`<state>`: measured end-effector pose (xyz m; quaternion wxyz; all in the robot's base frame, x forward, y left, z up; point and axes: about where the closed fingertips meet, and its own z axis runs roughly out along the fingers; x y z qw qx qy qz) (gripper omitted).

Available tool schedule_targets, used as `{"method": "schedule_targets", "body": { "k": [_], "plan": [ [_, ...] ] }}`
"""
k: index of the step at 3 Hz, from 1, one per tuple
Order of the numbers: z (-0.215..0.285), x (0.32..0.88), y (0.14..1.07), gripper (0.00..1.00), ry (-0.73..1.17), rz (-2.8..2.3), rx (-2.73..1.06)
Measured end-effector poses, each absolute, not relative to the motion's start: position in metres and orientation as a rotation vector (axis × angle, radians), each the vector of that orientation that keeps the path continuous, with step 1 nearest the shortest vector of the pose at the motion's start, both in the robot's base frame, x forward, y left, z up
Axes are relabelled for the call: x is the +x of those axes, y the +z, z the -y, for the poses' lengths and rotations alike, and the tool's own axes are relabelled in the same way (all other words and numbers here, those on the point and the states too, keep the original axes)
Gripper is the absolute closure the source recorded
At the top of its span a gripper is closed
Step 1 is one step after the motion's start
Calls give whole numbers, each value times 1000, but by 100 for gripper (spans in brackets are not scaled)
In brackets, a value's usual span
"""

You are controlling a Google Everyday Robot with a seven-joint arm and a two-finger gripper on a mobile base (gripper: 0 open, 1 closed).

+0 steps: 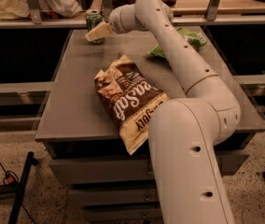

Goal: Move green can near brown chip bag

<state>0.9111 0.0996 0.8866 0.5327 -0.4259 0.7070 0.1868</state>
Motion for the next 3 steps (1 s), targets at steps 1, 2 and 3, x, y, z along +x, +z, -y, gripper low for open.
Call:
{"method": "schedule_targets", "body": {
  "k": [1, 2, 3],
  "plan": [
    [-105, 913, 886, 0, 442, -1651, -1050],
    [-105, 914, 886, 0, 439, -1648, -1048],
    [-105, 917, 887, 0, 435, -1628, -1044]
  ]
}}
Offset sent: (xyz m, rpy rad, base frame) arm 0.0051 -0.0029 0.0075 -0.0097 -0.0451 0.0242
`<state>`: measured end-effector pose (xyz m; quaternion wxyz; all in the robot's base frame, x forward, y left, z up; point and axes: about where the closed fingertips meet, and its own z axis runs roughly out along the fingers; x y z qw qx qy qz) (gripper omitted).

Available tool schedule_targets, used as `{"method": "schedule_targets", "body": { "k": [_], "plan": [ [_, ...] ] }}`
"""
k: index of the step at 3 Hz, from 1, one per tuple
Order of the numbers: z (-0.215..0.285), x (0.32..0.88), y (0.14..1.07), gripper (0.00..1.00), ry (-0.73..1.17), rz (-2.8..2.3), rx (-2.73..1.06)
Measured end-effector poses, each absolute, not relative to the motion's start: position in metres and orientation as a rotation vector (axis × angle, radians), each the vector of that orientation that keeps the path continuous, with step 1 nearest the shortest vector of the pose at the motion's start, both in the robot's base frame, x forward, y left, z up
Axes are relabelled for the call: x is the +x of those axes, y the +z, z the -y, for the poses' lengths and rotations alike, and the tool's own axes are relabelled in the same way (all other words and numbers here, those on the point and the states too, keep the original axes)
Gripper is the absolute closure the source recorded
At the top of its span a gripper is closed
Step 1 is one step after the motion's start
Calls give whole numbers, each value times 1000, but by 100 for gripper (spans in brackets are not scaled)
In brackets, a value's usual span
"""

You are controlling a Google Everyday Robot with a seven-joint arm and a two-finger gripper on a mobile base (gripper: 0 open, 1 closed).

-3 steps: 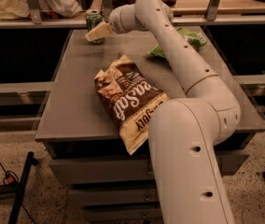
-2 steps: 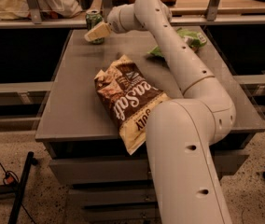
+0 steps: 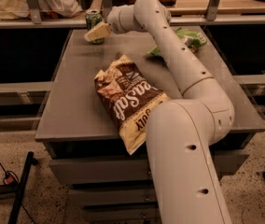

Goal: Move green can near brown chip bag

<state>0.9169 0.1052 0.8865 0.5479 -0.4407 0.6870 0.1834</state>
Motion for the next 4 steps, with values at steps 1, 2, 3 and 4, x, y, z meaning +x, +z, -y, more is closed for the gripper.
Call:
{"method": "schedule_targets", "body": {
  "k": [1, 2, 3, 4],
  "plan": [
    [-106, 918, 886, 0, 428, -1625, -1038],
    [-106, 921, 886, 0, 409, -1635, -1019],
    [-107, 924, 887, 0, 385, -1655, -980],
    [-111, 924, 882, 0, 396, -1687, -936]
  ]
}}
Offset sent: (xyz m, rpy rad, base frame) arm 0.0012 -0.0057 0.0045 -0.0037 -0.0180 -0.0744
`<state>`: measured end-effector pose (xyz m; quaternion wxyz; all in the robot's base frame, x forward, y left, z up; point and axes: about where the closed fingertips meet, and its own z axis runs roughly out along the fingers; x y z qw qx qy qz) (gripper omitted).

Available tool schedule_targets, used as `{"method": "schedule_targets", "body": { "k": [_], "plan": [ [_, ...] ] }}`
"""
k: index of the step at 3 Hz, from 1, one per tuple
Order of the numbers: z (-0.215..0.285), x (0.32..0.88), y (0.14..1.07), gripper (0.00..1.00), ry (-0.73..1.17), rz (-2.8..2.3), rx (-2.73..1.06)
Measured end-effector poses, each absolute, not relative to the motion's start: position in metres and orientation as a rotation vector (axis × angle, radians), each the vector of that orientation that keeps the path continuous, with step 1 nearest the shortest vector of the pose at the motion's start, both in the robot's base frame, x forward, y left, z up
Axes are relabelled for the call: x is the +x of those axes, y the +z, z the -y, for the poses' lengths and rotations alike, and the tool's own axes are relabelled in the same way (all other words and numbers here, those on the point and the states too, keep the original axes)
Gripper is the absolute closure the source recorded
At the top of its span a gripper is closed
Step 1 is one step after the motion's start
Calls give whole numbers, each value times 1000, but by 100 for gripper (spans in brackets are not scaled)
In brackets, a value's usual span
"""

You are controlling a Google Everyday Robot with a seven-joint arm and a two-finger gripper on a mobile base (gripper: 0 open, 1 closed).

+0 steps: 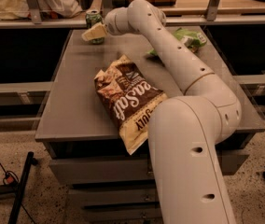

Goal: Move green can near brown chip bag

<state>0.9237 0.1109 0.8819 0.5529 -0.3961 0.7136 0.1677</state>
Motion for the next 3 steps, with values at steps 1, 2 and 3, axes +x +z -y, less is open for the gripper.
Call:
{"method": "schedule_targets", "body": {
  "k": [1, 2, 3],
  "plan": [
    [-113, 923, 880, 0, 408, -1690, -936],
    [-116, 923, 877, 0, 406, -1698, -923],
    [-117, 926, 874, 0, 383, -1702, -897]
  ]
}}
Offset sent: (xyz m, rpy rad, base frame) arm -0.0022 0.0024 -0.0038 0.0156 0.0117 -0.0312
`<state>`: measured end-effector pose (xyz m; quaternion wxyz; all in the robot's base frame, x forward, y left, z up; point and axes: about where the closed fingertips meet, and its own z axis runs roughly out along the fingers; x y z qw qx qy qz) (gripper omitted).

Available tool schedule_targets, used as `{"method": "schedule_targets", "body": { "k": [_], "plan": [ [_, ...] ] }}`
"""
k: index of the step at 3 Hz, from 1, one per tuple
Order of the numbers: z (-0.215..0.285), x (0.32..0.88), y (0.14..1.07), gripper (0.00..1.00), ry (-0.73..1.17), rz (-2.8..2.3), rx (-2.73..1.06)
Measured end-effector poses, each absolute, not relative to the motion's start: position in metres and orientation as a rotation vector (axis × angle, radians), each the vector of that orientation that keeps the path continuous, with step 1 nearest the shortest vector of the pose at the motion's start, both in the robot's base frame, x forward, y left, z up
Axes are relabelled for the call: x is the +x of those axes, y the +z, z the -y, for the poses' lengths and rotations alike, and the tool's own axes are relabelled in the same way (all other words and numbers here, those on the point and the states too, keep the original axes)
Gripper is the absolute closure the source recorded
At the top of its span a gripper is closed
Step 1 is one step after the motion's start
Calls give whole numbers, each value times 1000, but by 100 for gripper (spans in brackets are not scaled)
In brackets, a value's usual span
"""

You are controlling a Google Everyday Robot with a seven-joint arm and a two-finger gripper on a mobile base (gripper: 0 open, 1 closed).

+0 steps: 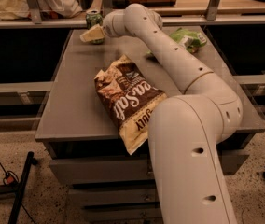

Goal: Move green can near brown chip bag

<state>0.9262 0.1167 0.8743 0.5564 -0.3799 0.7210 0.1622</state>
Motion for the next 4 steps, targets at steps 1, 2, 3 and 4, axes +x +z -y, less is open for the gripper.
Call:
{"method": "schedule_targets", "body": {
  "k": [1, 2, 3, 4],
  "plan": [
    [-118, 929, 872, 0, 369, -1693, -876],
    [-120, 930, 872, 0, 378, -1681, -872],
    [-123, 930, 871, 0, 392, -1670, -873],
    [-125, 930, 871, 16, 402, -1665, -881]
  ]
}}
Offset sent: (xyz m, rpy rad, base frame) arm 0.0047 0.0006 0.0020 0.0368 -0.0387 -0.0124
